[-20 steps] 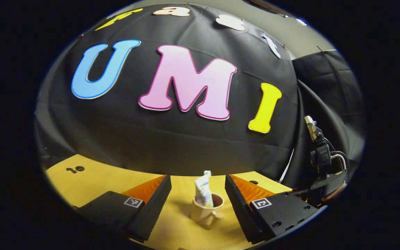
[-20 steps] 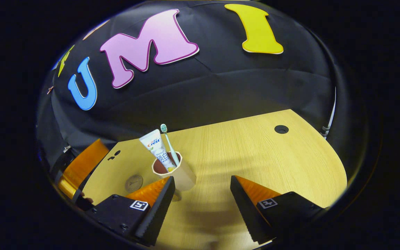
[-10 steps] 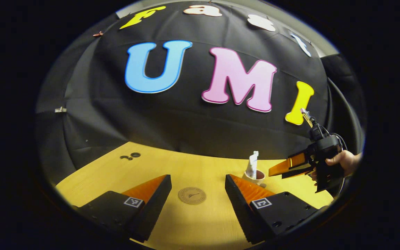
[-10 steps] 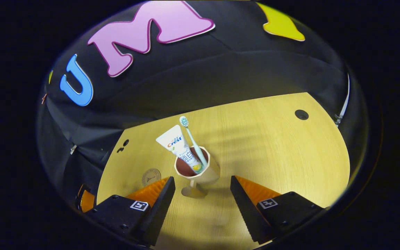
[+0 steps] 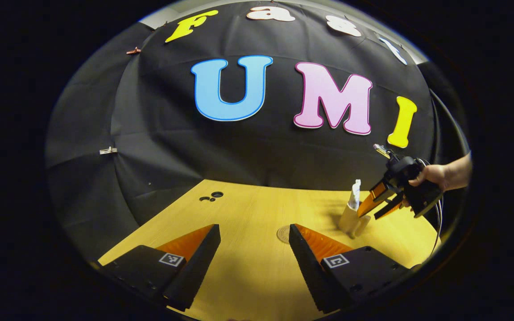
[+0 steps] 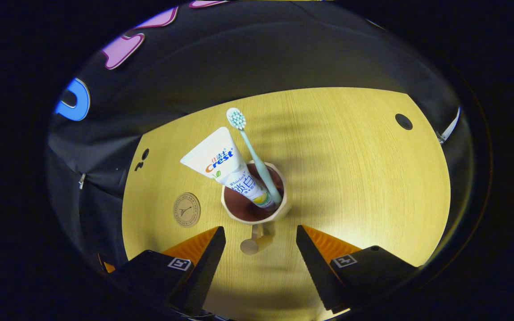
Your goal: Put the toothbrush and toothpaste on the desktop into the cup, then pick up the cup and place it on the coaster on the desktop.
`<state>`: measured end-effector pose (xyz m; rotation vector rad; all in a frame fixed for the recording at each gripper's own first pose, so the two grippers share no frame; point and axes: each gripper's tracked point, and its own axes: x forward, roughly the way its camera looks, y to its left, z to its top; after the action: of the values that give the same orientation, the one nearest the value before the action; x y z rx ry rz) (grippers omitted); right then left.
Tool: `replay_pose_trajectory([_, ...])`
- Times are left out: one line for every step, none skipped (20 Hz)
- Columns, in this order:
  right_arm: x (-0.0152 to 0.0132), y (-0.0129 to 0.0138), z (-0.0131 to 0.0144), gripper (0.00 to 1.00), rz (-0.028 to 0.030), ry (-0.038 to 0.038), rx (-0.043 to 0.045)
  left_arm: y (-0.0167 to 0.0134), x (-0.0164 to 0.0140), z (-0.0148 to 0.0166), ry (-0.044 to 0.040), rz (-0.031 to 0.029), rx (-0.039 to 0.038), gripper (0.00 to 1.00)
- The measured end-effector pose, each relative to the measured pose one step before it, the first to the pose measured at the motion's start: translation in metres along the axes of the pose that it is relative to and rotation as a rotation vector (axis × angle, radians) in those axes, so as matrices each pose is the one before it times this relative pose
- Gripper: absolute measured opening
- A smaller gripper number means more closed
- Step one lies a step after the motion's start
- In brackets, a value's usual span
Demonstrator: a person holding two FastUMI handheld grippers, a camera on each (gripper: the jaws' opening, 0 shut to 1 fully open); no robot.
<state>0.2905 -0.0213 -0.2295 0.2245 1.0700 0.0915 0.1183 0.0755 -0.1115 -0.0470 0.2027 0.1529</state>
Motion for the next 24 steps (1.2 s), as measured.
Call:
replay_pose_trajectory([0.00571, 0.00221, 0.00024, 0.97, -0.00635, 0.01531, -0.00169, 0.00762, -0.00711, -0.00541, 0.01483, 0.01102, 0.01336, 0.97])
replay_pose_trajectory([0.00696, 0.00259, -0.00147, 0.98, -0.00626, 0.02506, -0.00021, 0.00619, -0.00644, -0.00566, 0.01793, 0.01173, 0.0071, 0.98])
replay_pose_trajectory([0.00631, 0.00399, -0.00121, 0.97, 0.00242, 0.01811, -0.00376, 0.00375, -0.00663, -0.00755, 0.021, 0.00677, -0.00442, 0.97])
replay_pose_trajectory([0.00586, 0.00252, -0.00118, 0.97, -0.00206, 0.01978, -0.00189, 0.00193, -0.0058, -0.00639, 0.01866, 0.00304, -0.01168, 0.98])
replay_pose_trajectory([0.00607, 0.00132, -0.00204, 0.97, -0.0056, 0.0205, 0.00294, 0.00174, -0.01147, -0.00294, 0.01189, 0.00359, -0.01571, 0.98])
replay_pose_trajectory([0.00545, 0.00045, -0.00397, 0.97, -0.00269, 0.0267, 0.00017, 0.00148, -0.00304, -0.00446, 0.01348, 0.00267, -0.02024, 0.97])
replay_pose_trajectory([0.00434, -0.00124, -0.00303, 0.97, -0.01078, 0.01995, -0.01176, 0.00075, -0.00091, -0.00463, 0.01207, 0.00193, -0.02152, 0.98])
replay_pose_trajectory([0.0048, -0.00247, -0.0012, 0.96, -0.01216, 0.0113, -0.01592, 0.0006, -0.00142, -0.0032, 0.01014, 0.0035, -0.01927, 0.98])
replay_pose_trajectory([0.00231, -0.00389, 0.00021, 0.96, -0.01842, 0.00346, -0.01668, 0.0005, -0.00121, -0.00242, 0.00491, 0.00184, -0.01593, 0.98])
replay_pose_trajectory([0.002, 0.00059, -0.00025, 0.96, -0.00426, 0.01179, -0.01148, -0.0002, -0.00102, -0.00156, 0.00462, 0.00001, -0.01316, 0.98])
replay_pose_trajectory([0.00141, -0.00034, -0.00145, 0.96, -0.00474, 0.0109, -0.00689, 0.00117, 0.0012, -0.01187, 0.0032, 0.00055, -0.01043, 0.98])
replay_pose_trajectory([0.00307, -0.00115, -0.00102, 0.96, -0.00723, 0.00364, -0.00652, -0.00039, -0.00069, 0.00044, 0.00338, -0.00145, -0.00735, 0.98])
replay_pose_trajectory([0.00207, -0.00198, -0.00115, 0.95, -0.0092, 0.00434, -0.01126, -0.00004, 0.00099, -0.00132, 0.00477, -0.0018, -0.00519, 0.98])
replay_pose_trajectory([0.0018, -0.0011, -0.00141, 0.93, -0.00836, 0.00473, -0.01474, 0.00015, 0.00108, -0.00003, 0.00423, 0.00106, -0.00315, 0.98])
replay_pose_trajectory([0.00164, -0.00216, -0.00225, 0.91, -0.00539, 0.00941, -0.00718, 0.00091, 0.00201, -0.00104, 0.0039, 0.00067, -0.00124, 0.98])
replay_pose_trajectory([0.00156, 0.00097, -0.00132, 0.83, 0.00135, 0.00792, 0.00253, -0.00005, 0.00164, -0.00094, 0.00447, 0.00053, -0.00011, 0.98])
replay_pose_trajectory([0.00197, 0.00056, -0.00017, 0.76, 0.0015, 0.00047, 0.00336, 0.00008, -0.0001, -0.00148, 0.00336, 0.00055, 0.00058, 0.98])
replay_pose_trajectory([-0.00028, 0.0007, -0.00004, 0.69, 0.00446, 0.00336, 0.00235, -0.00091, 0.00006, 0.00007, 0.00247, -0.00151, 0.00087, 0.98])
replay_pose_trajectory([0.00124, -0.00157, -0.00068, 0.69, -0.00074, 0.00203, 0.0, -0.00163, 0.00102, -0.00105, 0.00262, -0.00185, 0.00134, 0.98])
replay_pose_trajectory([0.00021, 0.00093, -0.00031, 0.63, 0.00803, 0.00394, 0.00592, -0.00218, 0.00077, -0.00069, 0.00437, -0.00287, 0.00178, 0.98])
replay_pose_trajectory([-0.00027, 0.00179, -0.00108, 0.63, 0.00718, 0.00658, 0.00534, -0.00164, 0.0, -0.0015, 0.00727, -0.0035, 0.00201, 0.98])
replay_pose_trajectory([0.00047, 0.00107, 0.00021, 0.47, -0.00077, -0.00107, 0.00169, -0.00248, 0.00059, -0.00127, 0.00722, -0.0019, 0.00279, 0.98])
replay_pose_trajectory([0.00105, -0.0004, 0.00038, 0.41, -0.00342, -0.0009, -0.00818, -0.00256, 0.00054, -0.00138, 0.00484, -0.00292, 0.0025, 0.98])
replay_pose_trajectory([-0.00118, -0.00172, 0.00047, 0.46, -0.00788, -0.00162, -0.00543, -0.00225, 0.00035, 0.00027, 0.00297, -0.00573, 0.00193, 0.98])
